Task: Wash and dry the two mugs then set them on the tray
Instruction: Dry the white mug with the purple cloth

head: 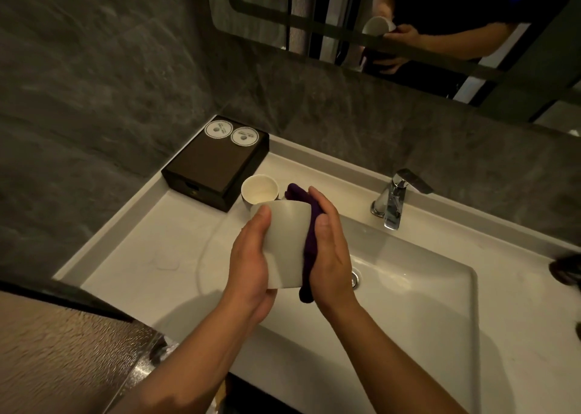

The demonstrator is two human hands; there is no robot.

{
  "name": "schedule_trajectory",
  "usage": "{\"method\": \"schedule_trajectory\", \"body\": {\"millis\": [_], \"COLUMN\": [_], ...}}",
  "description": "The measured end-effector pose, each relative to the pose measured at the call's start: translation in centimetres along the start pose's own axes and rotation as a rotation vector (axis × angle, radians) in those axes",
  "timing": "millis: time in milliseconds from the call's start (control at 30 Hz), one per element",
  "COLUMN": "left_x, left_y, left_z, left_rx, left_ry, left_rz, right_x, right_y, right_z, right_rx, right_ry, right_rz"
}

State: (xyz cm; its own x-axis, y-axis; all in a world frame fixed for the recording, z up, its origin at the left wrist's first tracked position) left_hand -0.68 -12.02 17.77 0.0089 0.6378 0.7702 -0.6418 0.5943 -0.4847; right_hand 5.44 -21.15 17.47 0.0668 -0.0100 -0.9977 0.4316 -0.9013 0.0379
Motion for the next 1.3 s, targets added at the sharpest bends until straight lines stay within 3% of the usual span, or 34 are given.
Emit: {"method": "schedule_trajectory", "body": {"millis": [233, 400, 567, 700, 933, 1067, 1167, 1300], "left_x": [-0.4, -0.7, -0.6, -0.9, -2.6, -2.1, -1.0, -0.3], "left_y": [1.3, 0.8, -0.6, -0.4, -0.8, -1.1, -0.9, -0.7], "left_z": [-0.6, -0.6, -0.7, -1.2, -0.7, -1.0, -1.7, -2.2], "left_rx": [-0.121, -0.025, 0.072, 0.177, 0.338, 0.405, 0.353, 0.18], "left_ry": [0.053, -0.005, -0.139, -0.128, -0.118, -0.119, -0.122, 0.0], "left_rz": [0.059, -0.135, -0.353, -0.199, -0.036, 0.052, 0.044, 0.086], "right_x": [0.6, 1.0, 0.7, 0.9, 0.9, 1.4, 2.0, 1.2], "right_y": [0.2, 1.5, 1.3, 0.2, -1.3, -1.8, -1.8, -1.4], "right_z": [-0.9, -2.7, -2.7, -1.4, 0.1, 0.9, 1.4, 0.6], "right_rx": [0.149, 0.279, 0.339, 0.344, 0.424, 0.339, 0.294, 0.251], "right_ry": [0.039, -0.024, 0.1, 0.176, -0.004, -0.091, -0.143, -0.182], "right_rz": [0.111, 0.169, 0.219, 0.254, -0.008, -0.078, -0.085, -0.186]}}
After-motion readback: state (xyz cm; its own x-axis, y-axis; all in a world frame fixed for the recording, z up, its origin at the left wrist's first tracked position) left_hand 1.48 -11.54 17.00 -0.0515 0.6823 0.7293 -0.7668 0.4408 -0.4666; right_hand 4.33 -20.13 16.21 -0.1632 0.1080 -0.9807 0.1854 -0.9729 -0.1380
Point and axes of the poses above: each hand's wrist, its own z-axis away from the middle knuckle, its own y-axis out of the back of the hand, x = y × z, the point moved 1 cm from there along -z, towards the middle knuckle, and after that the axes turned 1 degree about -x, right-handed, at the moved point
